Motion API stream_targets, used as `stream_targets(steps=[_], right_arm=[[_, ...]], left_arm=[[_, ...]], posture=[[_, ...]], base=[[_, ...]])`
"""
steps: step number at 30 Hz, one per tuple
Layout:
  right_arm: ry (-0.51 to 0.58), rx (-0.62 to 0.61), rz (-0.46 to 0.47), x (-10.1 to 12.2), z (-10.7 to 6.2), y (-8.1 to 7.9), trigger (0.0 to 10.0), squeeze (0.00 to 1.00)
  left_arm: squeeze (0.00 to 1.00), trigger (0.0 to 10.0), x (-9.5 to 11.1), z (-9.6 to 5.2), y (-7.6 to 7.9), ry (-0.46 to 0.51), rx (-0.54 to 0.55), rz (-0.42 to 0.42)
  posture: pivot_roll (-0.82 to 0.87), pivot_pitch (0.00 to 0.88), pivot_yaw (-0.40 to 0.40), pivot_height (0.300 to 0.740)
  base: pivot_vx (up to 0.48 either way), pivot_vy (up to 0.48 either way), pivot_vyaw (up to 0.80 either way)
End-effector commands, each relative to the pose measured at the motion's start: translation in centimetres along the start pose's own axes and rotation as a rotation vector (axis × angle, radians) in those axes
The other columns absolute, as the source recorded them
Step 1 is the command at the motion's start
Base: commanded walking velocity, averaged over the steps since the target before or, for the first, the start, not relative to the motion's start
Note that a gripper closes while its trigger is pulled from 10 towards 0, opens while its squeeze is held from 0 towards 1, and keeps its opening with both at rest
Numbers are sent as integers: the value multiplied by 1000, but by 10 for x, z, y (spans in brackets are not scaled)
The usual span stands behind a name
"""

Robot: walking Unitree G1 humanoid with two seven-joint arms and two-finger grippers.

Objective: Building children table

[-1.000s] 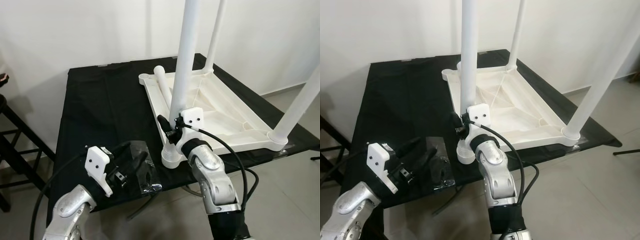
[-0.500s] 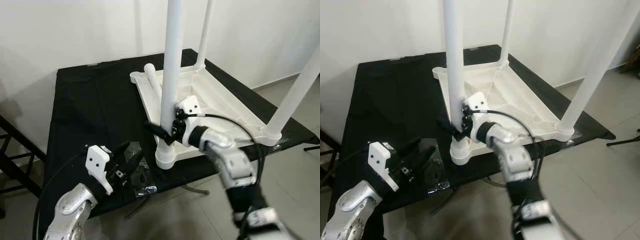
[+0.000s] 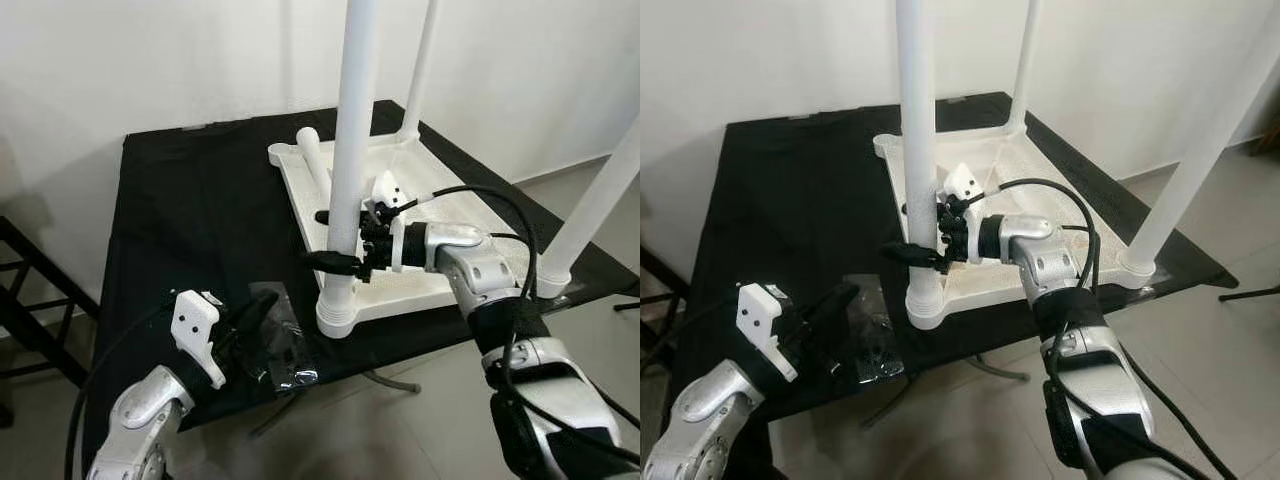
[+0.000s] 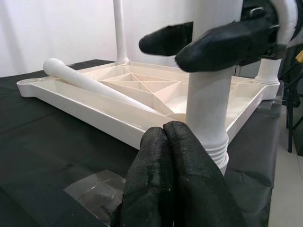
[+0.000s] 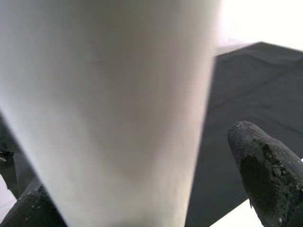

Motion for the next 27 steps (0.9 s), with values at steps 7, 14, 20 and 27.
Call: stream_targets(steps=[7, 14, 20, 27], right_arm=[[-23, 115, 2, -6, 1, -3, 0, 0], [-38, -1, 10, -20, -14, 6, 0, 0], [-16, -723, 238, -77, -8, -13, 0, 0], [81, -804, 349, -90, 9, -55, 0, 0]], left_arm=[[0, 0, -1, -11, 11, 9, -96, -31], [0, 10000, 2, -22, 22, 31, -230, -149], [0, 10000, 7, -24, 23, 74, -278, -246], [0, 10000, 8, -25, 19, 87, -293, -267]], posture=[[73, 21, -5, 740], [46, 33, -8, 740], [24, 54, -29, 740], [6, 47, -12, 740]], base=[[0, 0, 0], [0, 0, 0], [0, 0, 0], [0, 0, 0]])
Point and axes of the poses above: a point about 5 cm out from each wrist's last joint towards the gripper, its own z axis pointing out of the wrist towards the gripper, its own x axis along the axis of the wrist's last joint, y = z × x, the point moved 2 cm from there along z, pointing out of the wrist towards the gripper, and after that the axes turned 5 degrees about z, right-handed, at the moved point
